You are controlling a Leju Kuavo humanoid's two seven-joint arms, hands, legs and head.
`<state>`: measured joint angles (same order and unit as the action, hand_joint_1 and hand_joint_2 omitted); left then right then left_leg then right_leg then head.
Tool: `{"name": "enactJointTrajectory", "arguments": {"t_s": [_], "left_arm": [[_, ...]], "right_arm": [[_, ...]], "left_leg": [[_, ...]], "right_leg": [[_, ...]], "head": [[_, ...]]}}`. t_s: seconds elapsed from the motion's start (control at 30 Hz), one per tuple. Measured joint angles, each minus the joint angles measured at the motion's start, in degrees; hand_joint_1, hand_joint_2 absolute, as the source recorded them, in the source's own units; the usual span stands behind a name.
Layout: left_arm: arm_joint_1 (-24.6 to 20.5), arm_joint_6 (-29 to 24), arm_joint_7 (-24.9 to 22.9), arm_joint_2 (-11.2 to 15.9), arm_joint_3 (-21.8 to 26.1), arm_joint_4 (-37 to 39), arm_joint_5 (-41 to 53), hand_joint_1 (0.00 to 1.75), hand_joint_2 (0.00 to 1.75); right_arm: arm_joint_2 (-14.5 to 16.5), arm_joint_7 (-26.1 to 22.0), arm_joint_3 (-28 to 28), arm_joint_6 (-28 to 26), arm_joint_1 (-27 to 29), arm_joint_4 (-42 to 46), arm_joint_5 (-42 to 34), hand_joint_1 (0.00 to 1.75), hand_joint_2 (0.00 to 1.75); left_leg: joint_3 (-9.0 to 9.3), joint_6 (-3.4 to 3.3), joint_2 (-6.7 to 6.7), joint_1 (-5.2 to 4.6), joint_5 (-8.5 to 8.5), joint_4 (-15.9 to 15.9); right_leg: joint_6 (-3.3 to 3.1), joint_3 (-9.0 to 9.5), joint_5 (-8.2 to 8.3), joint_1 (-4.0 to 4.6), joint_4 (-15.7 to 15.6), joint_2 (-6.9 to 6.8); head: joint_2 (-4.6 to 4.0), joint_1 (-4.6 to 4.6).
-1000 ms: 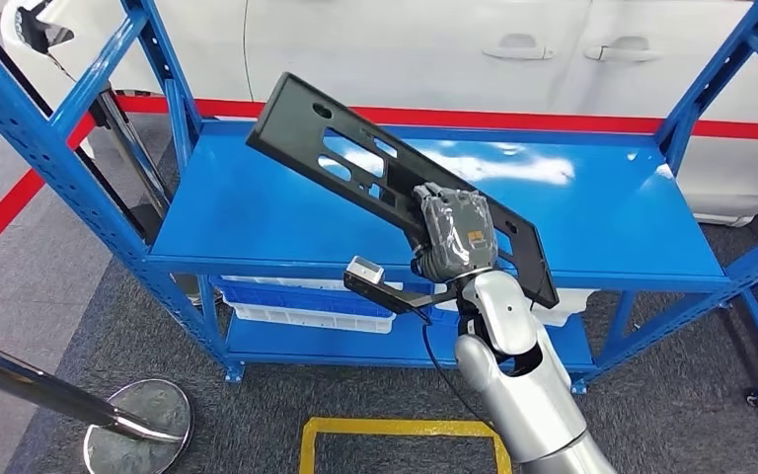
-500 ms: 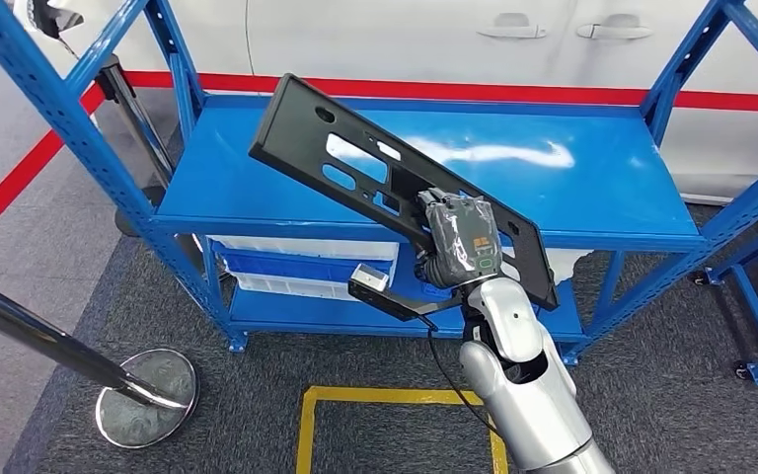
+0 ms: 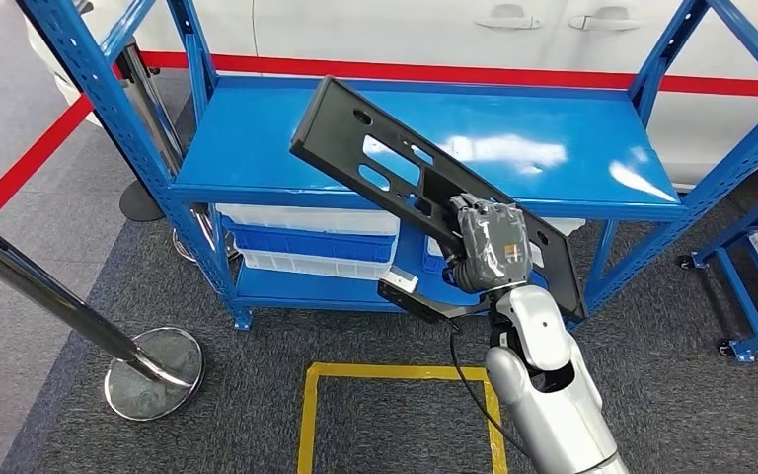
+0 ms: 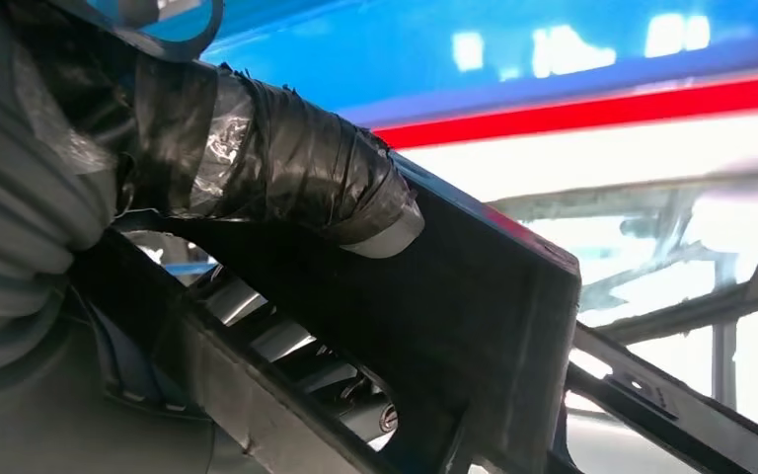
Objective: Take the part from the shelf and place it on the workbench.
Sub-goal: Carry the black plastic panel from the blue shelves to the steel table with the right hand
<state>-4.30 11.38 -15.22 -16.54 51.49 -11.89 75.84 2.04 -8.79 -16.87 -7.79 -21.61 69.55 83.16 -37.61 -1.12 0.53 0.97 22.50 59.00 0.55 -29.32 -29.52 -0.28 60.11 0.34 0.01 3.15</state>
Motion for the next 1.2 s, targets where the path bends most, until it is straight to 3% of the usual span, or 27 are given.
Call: {"name": "enactJointTrajectory", "arguments": {"t_s": [0.03,0.1,0.13,0.2,0.27,0.3,0.37,0.43,0.5,0.53,0.6,0.67,0.7,0.77,0.8,0.83,0.87,0.93,1.0,1.07,1.13,1.2], "left_arm": [[0.00,0.03,0.04,0.01,-0.13,0.00,0.03,0.00,1.75],[0.14,0.07,0.07,0.02,-0.26,0.00,0.07,0.00,1.75],[0.22,0.09,0.05,0.02,-0.31,0.00,0.07,0.00,1.75],[0.36,0.11,0.03,0.02,-0.38,0.00,0.08,0.00,1.75],[0.41,0.12,0.03,0.02,-0.39,0.00,0.08,0.00,1.75],[0.39,0.12,0.03,0.05,-0.40,0.00,0.08,0.00,1.75],[0.36,0.11,0.03,0.16,-0.41,0.00,0.09,0.00,1.75],[0.32,-0.07,0.00,0.30,-0.42,-0.01,0.06,0.00,1.75],[0.22,-0.46,-0.14,0.45,-0.42,-0.03,-0.17,0.00,1.75],[0.18,-0.68,-0.29,0.52,-0.41,-0.03,-0.48,0.00,1.75],[0.17,-0.92,-0.66,0.53,-0.30,-0.03,-1.34,0.00,1.75],[0.07,-1.10,-0.99,0.52,-0.04,-0.04,-1.98,0.00,1.75],[0.04,-1.16,-1.09,0.53,0.08,-0.05,-2.10,0.00,1.75],[0.01,-1.26,-1.16,0.56,0.15,-0.07,-2.08,0.00,1.75],[0.03,-1.29,-1.11,0.56,0.16,-0.08,-2.04,0.00,1.75],[0.04,-1.33,-1.06,0.56,0.17,-0.08,-2.00,0.00,1.75],[0.05,-1.36,-0.98,0.56,0.17,-0.09,-1.97,0.00,1.75],[0.04,-1.36,-0.77,0.56,0.18,-0.09,-1.89,0.00,1.75],[-0.07,-1.35,-0.55,0.56,0.18,-0.09,-1.76,0.00,1.75],[-0.12,-1.36,-0.44,0.56,0.18,-0.08,-1.65,0.00,1.75],[-0.01,-1.37,-0.40,0.53,0.17,-0.07,-1.61,0.00,1.75],[0.07,-1.42,-0.37,0.51,0.17,-0.08,-1.56,0.00,1.75]], "right_arm": [[-0.20,-0.15,0.31,-0.06,-0.04,0.19,-0.05,1.75,1.75],[-0.51,-0.36,0.69,-0.11,0.01,0.32,-0.12,1.75,1.75],[-0.60,-0.40,0.76,-0.12,0.04,0.32,-0.13,1.75,1.75],[-0.68,-0.41,0.83,-0.12,0.17,0.39,-0.13,1.75,1.75],[-0.75,-0.43,0.90,-0.12,0.28,0.47,-0.13,1.75,1.75],[-0.77,-0.43,0.93,-0.12,0.38,0.48,-0.13,1.75,1.75],[-0.82,-0.44,0.96,-0.12,0.60,0.48,-0.13,1.75,1.75],[-0.88,-0.59,1.19,-0.14,0.74,0.48,-0.19,1.75,1.75],[-0.91,-1.20,1.68,-0.17,0.69,0.50,-0.31,1.75,1.75],[-0.87,-1.66,1.88,-0.12,0.63,0.50,-0.28,1.75,1.75],[-0.42,-2.41,1.93,0.27,0.49,0.48,0.11,1.75,1.75],[0.43,-2.52,1.47,0.89,0.19,0.45,0.75,1.75,1.75],[0.86,-2.33,1.07,1.18,0.01,0.44,1.00,1.75,1.75],[1.50,-1.73,0.20,1.67,-0.17,0.44,1.24,1.75,1.75],[1.71,-1.40,-0.23,1.92,-0.11,0.49,1.23,1.75,1.75],[1.82,-1.11,-0.60,2.19,0.01,0.60,1.16,1.75,1.75],[1.90,-0.81,-0.98,2.47,0.14,0.85,1.06,1.75,1.75],[1.93,-0.40,-1.57,2.91,0.31,1.65,0.83,1.75,1.75],[2.00,-0.12,-2.05,3.26,0.29,2.53,0.61,1.75,1.75],[2.07,0.19,-2.39,3.67,0.26,3.08,0.45,1.75,1.75],[2.11,0.44,-2.63,3.94,0.25,3.33,0.36,1.75,1.75],[2.28,0.57,-2.82,4.06,0.18,3.52,0.28,1.75,1.75]], "left_leg": [[-0.11,0.37,0.01,0.10,-0.57,-0.21],[-0.39,1.14,-0.04,0.32,-1.45,-0.70],[-0.86,1.38,-0.09,0.34,-0.71,-0.34],[-2.33,1.60,-0.17,0.34,4.06,3.53],[-3.98,1.76,-0.19,0.31,9.58,10.91],[-4.34,1.83,-0.19,0.29,10.64,14.19],[-2.66,1.73,-0.19,0.22,8.93,15.88],[2.98,1.18,-0.22,-0.03,6.55,9.74],[9.06,0.63,-0.25,-0.44,7.23,0.94],[10.65,0.45,-0.27,-0.67,7.79,-1.71],[11.05,0.21,-0.20,-0.66,7.21,-3.49],[10.63,-0.43,0.09,-0.33,5.94,-4.34],[10.24,-0.82,0.27,-0.15,5.39,-4.61],[8.91,-1.27,0.44,-0.21,4.52,-4.33],[8.20,-1.25,0.44,-0.20,4.18,-4.07],[7.53,-1.16,0.42,-0.17,3.91,-3.72],[6.87,-1.05,0.39,-0.12,3.77,-3.21],[5.85,-0.76,0.31,0.02,3.79,-2.10],[4.94,-0.11,0.27,0.10,3.73,-1.19],[4.36,0.79,0.26,0.18,3.27,-0.92],[3.95,1.62,0.19,0.37,3.26,-0.76],[2.80,1.98,0.07,0.47,6.24,1.75]], "right_leg": [[-0.26,0.79,-0.34,0.30,-1.69,0.02],[-1.05,0.23,0.86,0.53,-2.64,-0.10],[-1.59,-0.22,1.59,0.47,-3.06,-0.19],[-2.60,-1.60,3.26,0.25,-3.59,-0.35],[-3.04,-3.34,4.61,0.43,-3.51,-0.37],[-3.05,-4.27,5.24,0.56,-3.38,-0.40],[-2.95,-6.16,6.39,0.77,-2.98,-0.43],[-2.69,-7.81,7.37,0.82,-2.45,-0.40],[-2.21,-8.81,8.37,0.85,-2.11,-0.47],[-1.93,-9.01,8.93,0.79,-2.19,-0.55],[-1.32,-9.17,9.96,0.68,-2.75,-0.53],[-0.64,-9.90,8.29,0.58,-1.59,-0.29],[-0.30,-10.76,6.03,0.44,0.69,-0.19],[0.36,-12.82,0.90,-0.11,8.13,-0.20],[0.67,-13.51,-0.40,-0.45,11.57,-0.23],[0.96,-13.46,-0.43,-0.77,13.50,-0.26],[1.19,-12.35,0.56,-1.09,13.34,-0.29],[1.45,-7.53,2.92,-1.55,7.22,-0.34],[1.23,-3.56,2.88,-1.29,0.94,-0.20],[0.66,-2.89,2.25,-0.70,-0.73,-0.04],[-0.34,-3.26,2.85,-0.57,-1.20,-0.19],[-1.72,-4.01,3.88,-0.61,-1.72,-0.42]], "head": [[0.01,-0.04],[0.01,-0.19],[0.01,-0.20],[0.01,-0.15],[0.00,-0.13],[-0.01,-0.14],[-0.01,-0.13],[-0.01,-0.12],[-0.01,-0.13],[-0.01,-0.14],[-0.01,-0.15],[-0.01,-0.21],[-0.01,-0.25],[-0.01,-0.30],[-0.01,-0.30],[-0.01,-0.30],[-0.01,-0.31],[-0.01,-0.30],[0.00,-0.27],[0.01,-0.26],[0.00,-0.25],[-0.01,-0.23]]}}
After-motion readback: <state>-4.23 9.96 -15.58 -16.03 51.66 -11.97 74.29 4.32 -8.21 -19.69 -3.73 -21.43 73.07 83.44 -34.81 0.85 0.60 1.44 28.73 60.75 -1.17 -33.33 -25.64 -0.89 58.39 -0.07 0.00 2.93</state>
